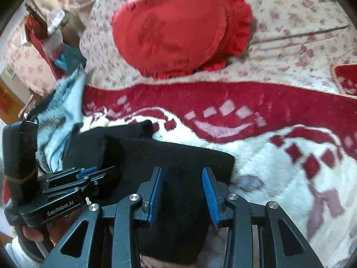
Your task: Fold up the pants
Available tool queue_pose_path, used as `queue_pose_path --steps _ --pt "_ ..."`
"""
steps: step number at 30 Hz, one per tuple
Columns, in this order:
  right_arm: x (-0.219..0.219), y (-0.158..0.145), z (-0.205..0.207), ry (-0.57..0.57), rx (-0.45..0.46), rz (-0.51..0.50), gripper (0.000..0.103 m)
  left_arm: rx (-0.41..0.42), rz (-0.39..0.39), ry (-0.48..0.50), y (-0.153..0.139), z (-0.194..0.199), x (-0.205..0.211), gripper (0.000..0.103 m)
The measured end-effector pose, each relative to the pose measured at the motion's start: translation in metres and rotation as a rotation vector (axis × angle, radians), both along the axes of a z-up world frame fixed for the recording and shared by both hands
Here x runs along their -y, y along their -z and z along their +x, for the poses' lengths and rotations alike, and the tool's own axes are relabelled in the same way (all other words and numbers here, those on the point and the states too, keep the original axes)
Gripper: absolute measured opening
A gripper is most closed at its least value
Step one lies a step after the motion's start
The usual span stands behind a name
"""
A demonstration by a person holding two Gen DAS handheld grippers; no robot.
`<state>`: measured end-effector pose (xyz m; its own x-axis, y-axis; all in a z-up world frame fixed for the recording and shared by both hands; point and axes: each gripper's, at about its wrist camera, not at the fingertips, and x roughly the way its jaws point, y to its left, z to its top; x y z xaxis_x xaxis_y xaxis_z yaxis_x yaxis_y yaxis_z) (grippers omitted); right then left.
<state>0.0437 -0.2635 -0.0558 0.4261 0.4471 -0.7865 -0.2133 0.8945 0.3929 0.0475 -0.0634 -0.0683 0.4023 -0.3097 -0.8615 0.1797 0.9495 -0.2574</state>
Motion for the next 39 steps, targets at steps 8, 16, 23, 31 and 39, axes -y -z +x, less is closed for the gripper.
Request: queue_pose_path --steps 8,16,23,31,39 --pt "-0.008 -0.008 0.005 -0.018 0.001 -0.046 0.037 0.010 0.012 0.008 0.001 -0.002 -0.002 0.014" --pt "-0.018 -0.015 -0.041 -0.099 -0.004 -0.186 0.037 0.006 -0.002 -0.007 0.002 -0.005 -0.002 0.014" --pt "-0.010 0.005 -0.046 -0.084 -0.068 -0.215 0.043 0.004 0.011 -0.010 0.000 -0.008 -0.004 0.017" --pt "-0.022 -0.027 -0.057 -0.088 0.002 -0.167 0.042 -0.006 -0.006 -0.047 -0.005 -0.016 -0.020 0.028" --pt "-0.050 -0.022 -0.039 -0.115 0.029 -0.128 0.042 0.030 0.025 -0.097 -0.016 -0.025 -0.041 0.038"
